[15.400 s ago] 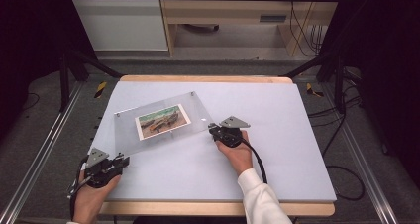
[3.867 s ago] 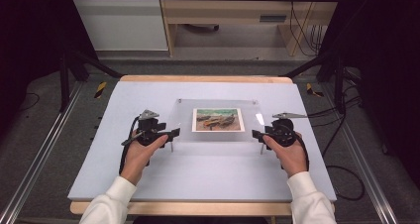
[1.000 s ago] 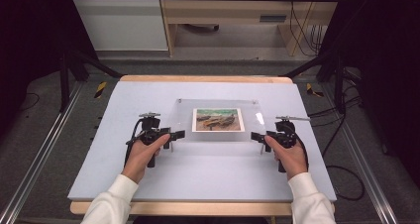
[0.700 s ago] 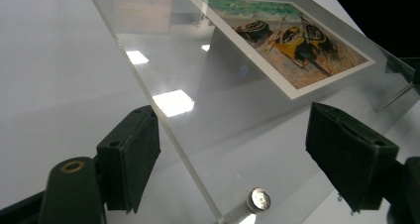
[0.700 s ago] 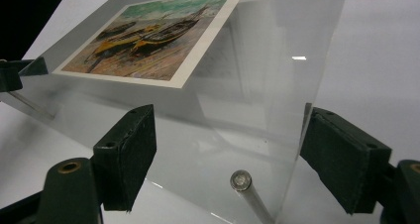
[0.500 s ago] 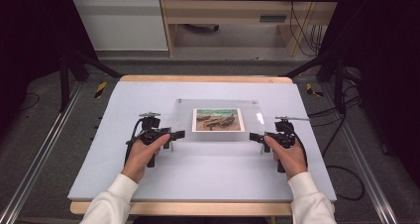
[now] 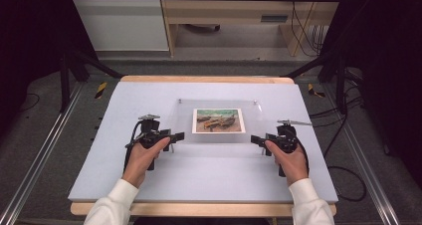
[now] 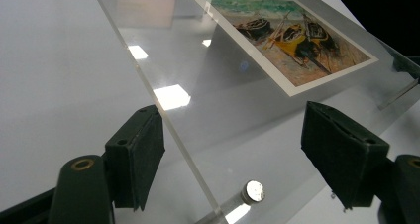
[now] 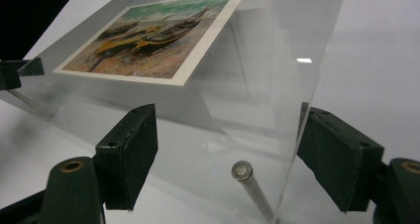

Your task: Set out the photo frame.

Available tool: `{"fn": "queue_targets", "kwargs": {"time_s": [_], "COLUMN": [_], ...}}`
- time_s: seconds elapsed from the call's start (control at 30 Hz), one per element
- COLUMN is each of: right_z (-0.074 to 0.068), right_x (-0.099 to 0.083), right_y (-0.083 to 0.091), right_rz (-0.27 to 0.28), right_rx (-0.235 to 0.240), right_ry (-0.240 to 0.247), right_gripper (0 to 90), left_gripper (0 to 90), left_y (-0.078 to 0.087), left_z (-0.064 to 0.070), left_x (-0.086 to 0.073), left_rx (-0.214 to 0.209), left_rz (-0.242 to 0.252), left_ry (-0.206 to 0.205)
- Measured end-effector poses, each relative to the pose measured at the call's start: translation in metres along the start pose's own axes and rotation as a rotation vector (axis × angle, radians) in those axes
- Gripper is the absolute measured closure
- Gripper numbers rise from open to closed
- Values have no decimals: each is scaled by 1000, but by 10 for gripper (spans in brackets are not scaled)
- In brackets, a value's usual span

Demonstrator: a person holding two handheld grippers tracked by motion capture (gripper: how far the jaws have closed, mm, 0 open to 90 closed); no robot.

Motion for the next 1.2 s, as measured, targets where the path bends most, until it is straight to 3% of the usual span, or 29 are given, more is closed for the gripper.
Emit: {"fn": "queue_targets", "kwargs": {"time_s": [0.13,0.4,1.2], "right_z": [-4,-9,-18], "right_x": [-4,-10,-26], "right_y": [5,10,22], "right_rz": [12,36,59], "right_rx": [-16,-33,-82], "right_ry": [39,89,183], "right_gripper": [247,250,280], "left_gripper": [253,301,376], "left_y": [6,12,25], "left_z": [5,8,20], "left_x": [-4,-14,-26], "left_rx": [19,18,75], "left_rz": [13,73,81], "left_ry": [-41,-57,-107]}}
Point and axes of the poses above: each handheld gripper's, and its own axes: y roughly backward along the jaws, x roughly out of its top, z roughly to its right, the point moved 4 cm from there along -y, roughly forward along the jaws, and after that the axes turned 4 degrees about -z, right-handed, at the moved point
